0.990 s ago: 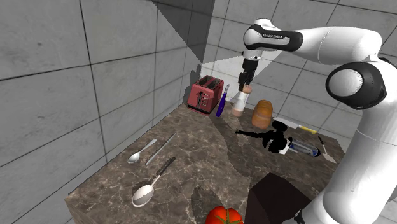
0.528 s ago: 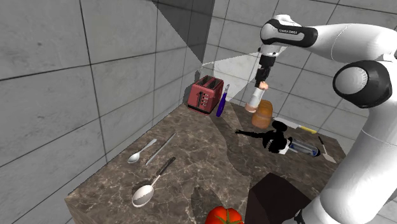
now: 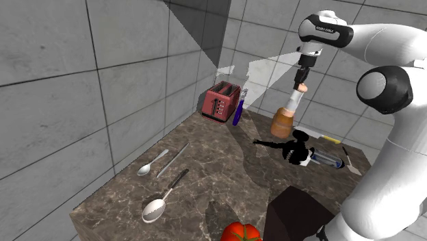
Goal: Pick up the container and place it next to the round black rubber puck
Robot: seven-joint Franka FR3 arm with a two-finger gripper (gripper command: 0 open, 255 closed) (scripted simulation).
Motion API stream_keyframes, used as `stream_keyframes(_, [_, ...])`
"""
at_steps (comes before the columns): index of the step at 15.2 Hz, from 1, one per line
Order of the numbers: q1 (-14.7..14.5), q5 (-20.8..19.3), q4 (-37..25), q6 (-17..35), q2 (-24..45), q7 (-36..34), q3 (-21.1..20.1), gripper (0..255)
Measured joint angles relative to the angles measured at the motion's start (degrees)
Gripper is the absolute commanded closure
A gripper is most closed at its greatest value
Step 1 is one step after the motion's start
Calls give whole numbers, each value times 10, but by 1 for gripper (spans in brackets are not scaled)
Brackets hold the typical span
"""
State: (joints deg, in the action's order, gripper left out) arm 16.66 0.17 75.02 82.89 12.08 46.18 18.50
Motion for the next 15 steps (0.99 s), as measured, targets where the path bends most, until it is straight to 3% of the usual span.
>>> stream_keyframes(8, [73,20,-120,-68,51,98,34,255])
stream_keyframes(15, [65,10,-30,-5,23,97,35,255])
